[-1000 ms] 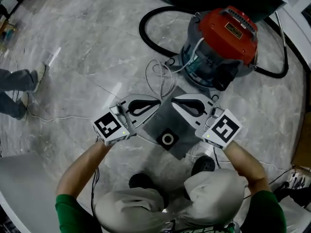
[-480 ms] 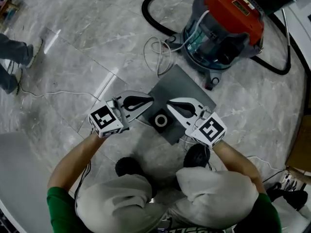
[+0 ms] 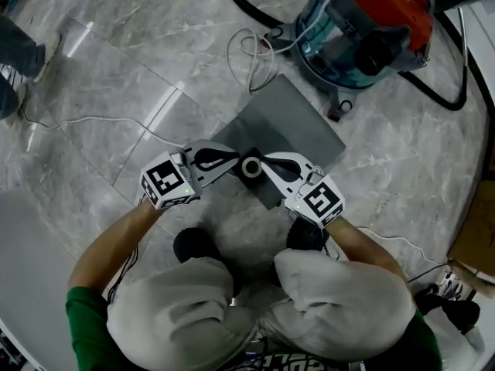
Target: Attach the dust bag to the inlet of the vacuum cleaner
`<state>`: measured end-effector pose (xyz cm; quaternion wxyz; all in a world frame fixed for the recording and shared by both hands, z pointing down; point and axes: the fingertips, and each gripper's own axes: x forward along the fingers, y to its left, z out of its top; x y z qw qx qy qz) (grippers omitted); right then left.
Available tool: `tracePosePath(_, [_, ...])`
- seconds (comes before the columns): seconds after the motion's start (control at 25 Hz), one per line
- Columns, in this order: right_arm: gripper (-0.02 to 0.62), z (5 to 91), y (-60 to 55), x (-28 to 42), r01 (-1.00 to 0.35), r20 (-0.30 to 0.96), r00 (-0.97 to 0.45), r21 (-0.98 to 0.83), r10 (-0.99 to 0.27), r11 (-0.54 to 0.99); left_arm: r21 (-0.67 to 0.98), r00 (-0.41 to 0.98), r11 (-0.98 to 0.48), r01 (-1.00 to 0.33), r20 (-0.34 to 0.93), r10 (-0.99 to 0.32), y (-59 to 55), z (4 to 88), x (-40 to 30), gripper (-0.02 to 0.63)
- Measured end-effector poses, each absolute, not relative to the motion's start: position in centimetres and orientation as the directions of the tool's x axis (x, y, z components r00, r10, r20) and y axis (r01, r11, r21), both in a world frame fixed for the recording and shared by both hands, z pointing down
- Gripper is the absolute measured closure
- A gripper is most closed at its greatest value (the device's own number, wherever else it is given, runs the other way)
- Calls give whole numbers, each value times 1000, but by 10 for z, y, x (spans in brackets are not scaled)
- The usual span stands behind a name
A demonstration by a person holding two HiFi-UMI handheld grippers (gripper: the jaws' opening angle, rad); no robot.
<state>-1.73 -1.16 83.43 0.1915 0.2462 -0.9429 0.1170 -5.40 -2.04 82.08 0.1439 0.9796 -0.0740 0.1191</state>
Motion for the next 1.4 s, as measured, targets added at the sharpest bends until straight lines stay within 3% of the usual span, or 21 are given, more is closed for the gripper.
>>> tracePosePath(0.32, [586,899,31,-31,-463,511,-789,-133,-340,876,304,952,-940,-158,300,-63,12,863,-52,603])
tracePosePath(0.72, [583,959,75,-40,-367,672,-691,-8,-267,930,339,940,-925,-170,339,-49,30,897,-57,603])
tracePosePath(0.92, [523,968,81,-42,-346,706,-646,66,-289,936,338,936,-926,-170,348,-45,31,897,-59,603])
tracePosePath(1.16, [518,981,78,-37,-309,758,-562,178,-331,934,336,930,-925,-179,363,-48,30,897,-62,603])
tracePosePath(1.4, [518,949,54,-27,-425,689,-576,206,-439,882,307,927,-933,-188,369,-65,17,886,-64,603])
